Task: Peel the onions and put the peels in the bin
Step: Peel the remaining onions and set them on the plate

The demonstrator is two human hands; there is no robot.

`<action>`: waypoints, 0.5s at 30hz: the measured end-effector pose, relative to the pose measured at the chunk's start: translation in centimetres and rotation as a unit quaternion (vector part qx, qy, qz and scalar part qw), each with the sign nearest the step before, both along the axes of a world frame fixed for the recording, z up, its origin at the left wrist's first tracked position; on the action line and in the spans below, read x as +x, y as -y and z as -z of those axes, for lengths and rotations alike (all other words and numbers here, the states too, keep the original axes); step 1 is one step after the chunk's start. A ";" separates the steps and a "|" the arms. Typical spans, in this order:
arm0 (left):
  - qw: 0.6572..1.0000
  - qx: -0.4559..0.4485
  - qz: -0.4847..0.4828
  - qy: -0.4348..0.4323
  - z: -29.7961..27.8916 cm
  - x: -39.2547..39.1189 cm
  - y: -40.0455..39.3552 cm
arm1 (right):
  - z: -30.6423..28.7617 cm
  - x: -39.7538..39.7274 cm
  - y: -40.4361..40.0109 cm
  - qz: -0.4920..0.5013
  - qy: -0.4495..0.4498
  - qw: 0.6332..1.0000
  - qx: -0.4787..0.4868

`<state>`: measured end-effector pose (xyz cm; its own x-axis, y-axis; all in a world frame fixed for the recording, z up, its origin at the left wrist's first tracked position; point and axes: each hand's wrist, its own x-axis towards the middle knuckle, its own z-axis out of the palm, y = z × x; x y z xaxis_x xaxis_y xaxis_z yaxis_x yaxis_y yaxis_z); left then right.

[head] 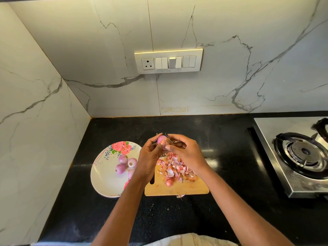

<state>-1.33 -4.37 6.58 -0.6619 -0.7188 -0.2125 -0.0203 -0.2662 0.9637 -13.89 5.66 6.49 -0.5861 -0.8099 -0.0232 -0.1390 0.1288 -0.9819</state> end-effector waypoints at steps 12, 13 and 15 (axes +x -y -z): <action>0.998 -0.008 0.057 0.036 -0.5 0.3 0.7 | 0.7 -0.9 0.2 0.026 -0.123 0.992 -0.005; 0.997 -0.016 0.068 0.045 -0.5 0.4 0.9 | 0.8 -1.2 0.1 0.020 -0.137 0.990 0.001; 0.993 -0.035 0.098 0.058 -0.6 0.6 1.3 | 1.0 -1.9 -0.2 -0.004 -0.174 0.985 0.014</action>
<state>-0.77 -5.68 7.21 -0.7653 -0.5937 -0.2487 -0.1765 -0.1779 0.9681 -15.76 5.84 5.52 -0.5557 -0.8169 0.1545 -0.4671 0.1530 -0.8709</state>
